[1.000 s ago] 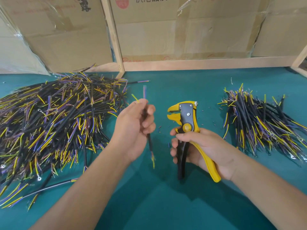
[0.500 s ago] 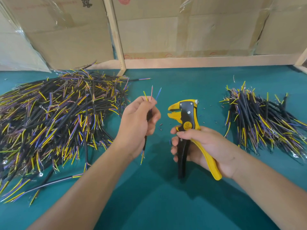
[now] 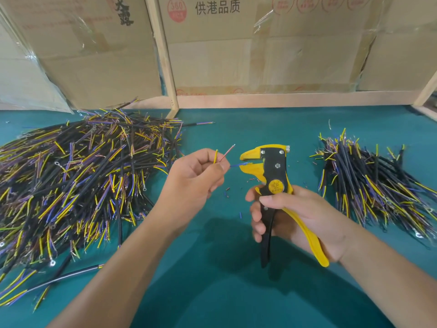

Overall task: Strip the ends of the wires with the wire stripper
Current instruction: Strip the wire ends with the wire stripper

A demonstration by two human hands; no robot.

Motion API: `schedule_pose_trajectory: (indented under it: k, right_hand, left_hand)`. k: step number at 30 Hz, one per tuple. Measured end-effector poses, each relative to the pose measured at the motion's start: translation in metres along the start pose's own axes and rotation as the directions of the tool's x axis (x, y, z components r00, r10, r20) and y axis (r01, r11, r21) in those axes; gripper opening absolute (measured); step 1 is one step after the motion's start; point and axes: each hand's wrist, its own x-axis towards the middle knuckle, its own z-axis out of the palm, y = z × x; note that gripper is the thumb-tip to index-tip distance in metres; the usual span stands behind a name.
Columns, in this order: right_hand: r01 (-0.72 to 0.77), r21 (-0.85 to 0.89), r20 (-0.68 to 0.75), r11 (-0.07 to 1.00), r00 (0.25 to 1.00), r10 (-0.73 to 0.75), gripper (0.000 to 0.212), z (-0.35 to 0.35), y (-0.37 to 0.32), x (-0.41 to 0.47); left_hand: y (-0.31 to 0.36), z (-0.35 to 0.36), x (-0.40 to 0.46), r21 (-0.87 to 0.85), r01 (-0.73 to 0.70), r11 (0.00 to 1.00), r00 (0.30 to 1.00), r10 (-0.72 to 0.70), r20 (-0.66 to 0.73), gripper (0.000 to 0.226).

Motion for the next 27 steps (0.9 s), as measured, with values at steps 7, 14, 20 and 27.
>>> schedule_pose_trajectory:
  k: [7,14,20,27]
  right_hand:
    - [-0.067,-0.013,0.088,0.998,0.994,0.068,0.024,0.0013,-0.0025,-0.0062]
    - [-0.076,0.003,0.198,0.997,0.977,0.073,0.013,0.0064,-0.0002,-0.006]
    - [-0.067,0.028,0.214,0.997,0.975,0.059,0.02,0.0055,0.0003,-0.0065]
    - [-0.091,0.049,0.19,0.995,0.979,0.08,0.025,0.0042,-0.0028,-0.0092]
  left_hand:
    - [0.0014,-0.0039,-0.0011,-0.029,-0.042,0.999,0.999,0.042,0.022,0.019]
    - [0.0036,-0.0018,-0.0021,-0.014,-0.04,0.999,0.999,0.04,0.004,0.018]
    - [0.0026,0.0029,-0.004,-0.01,-0.023,1.0,1.0,0.023,0.0,0.019]
    - [0.0034,0.001,-0.003,-0.031,-0.012,0.999,1.0,0.012,0.008,0.018]
